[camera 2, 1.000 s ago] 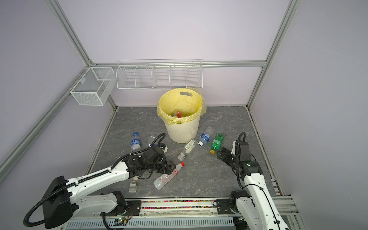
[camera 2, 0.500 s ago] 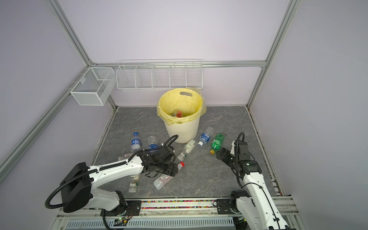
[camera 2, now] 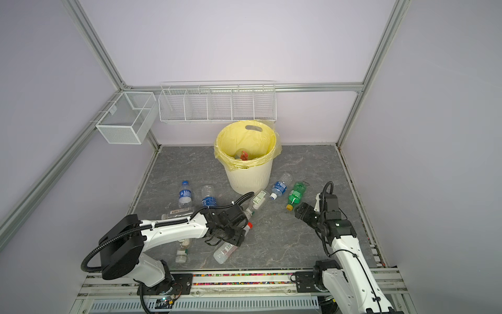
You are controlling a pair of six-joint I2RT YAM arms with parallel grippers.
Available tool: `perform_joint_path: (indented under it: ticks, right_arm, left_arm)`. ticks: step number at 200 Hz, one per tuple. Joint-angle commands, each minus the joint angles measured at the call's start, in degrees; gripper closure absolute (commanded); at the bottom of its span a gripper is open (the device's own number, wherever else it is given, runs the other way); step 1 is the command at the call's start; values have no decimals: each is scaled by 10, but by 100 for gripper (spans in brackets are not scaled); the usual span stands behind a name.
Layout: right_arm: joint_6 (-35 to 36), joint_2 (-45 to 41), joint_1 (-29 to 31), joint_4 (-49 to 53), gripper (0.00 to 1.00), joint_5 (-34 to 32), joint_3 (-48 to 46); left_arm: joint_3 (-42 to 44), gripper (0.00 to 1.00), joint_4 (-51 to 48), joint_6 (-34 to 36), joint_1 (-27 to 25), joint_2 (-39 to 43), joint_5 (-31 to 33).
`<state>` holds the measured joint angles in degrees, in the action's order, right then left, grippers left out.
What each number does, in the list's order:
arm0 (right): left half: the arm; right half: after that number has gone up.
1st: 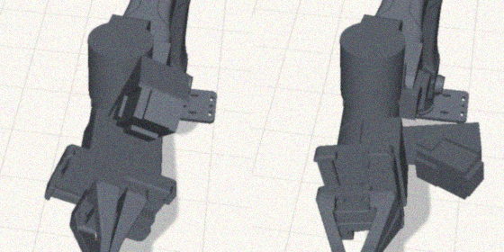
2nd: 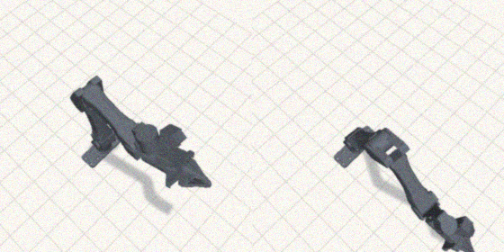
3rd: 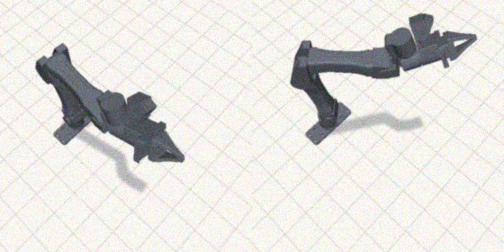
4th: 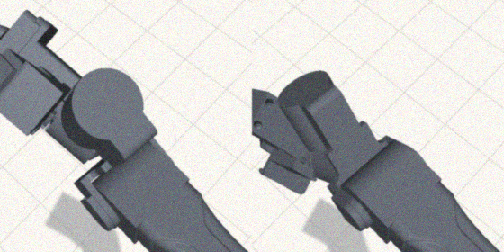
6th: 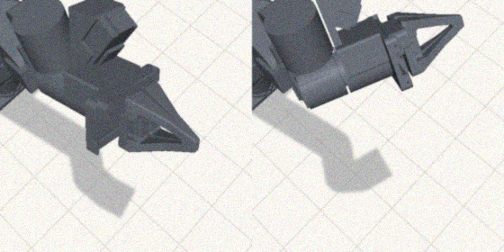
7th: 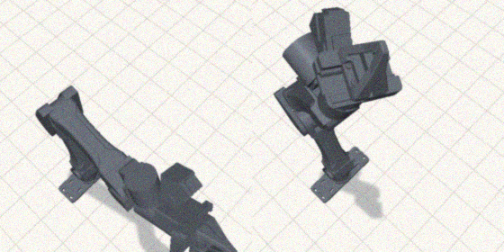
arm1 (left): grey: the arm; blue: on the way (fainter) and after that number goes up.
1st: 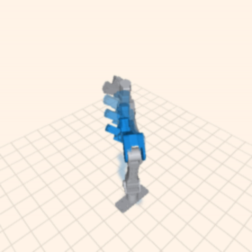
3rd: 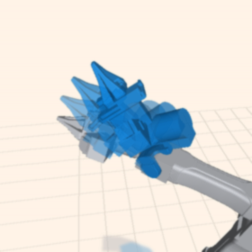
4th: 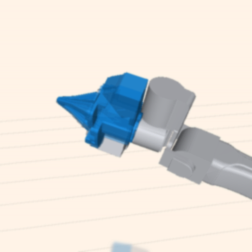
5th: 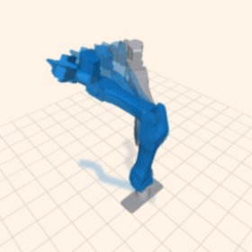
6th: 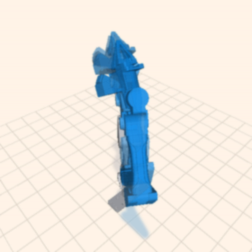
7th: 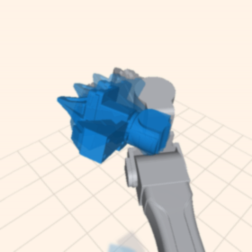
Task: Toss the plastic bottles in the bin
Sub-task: 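Lower the left gripper onto the red-capped white bottle, then close the left gripper on the white bottle and tilt it upright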
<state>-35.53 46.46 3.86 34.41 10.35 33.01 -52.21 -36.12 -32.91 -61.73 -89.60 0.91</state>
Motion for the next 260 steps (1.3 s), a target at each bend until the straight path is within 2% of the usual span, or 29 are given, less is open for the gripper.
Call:
perform_joint_path:
  ticks: [1, 34, 59, 115, 260]
  right_arm:
    - [9, -3, 3, -7, 11, 5, -10]
    - [7, -4, 3, -8, 11, 5, -13]
    - [6, -3, 3, -10, 11, 7, -14]
    - [6, -6, 4, -7, 11, 7, -13]
    - [1, -27, 4, -1, 11, 3, -17]
  left_arm:
    - [-10, 29, -4, -4, -1, -7, 12]
    - [-14, 33, -17, 9, -1, -11, 20]
    - [-15, 40, -24, 13, -1, -8, 25]
    - [-13, 44, -28, 13, -1, 3, 24]
    - [-24, 45, -54, -4, -1, 95, 18]
